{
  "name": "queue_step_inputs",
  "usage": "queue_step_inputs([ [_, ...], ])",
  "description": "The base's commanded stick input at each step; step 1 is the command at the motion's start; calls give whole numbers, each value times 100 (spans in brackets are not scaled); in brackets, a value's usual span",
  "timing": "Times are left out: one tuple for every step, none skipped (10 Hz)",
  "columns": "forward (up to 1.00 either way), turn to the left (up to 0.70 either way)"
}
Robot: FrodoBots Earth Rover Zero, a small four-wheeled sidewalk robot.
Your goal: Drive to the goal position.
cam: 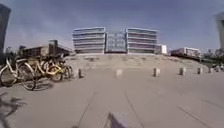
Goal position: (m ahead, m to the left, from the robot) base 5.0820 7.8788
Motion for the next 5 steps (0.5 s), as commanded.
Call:
queue_step_inputs([
  [100,0],
  [100,0],
  [100,0],
  [100,0],
  [100,0],
])
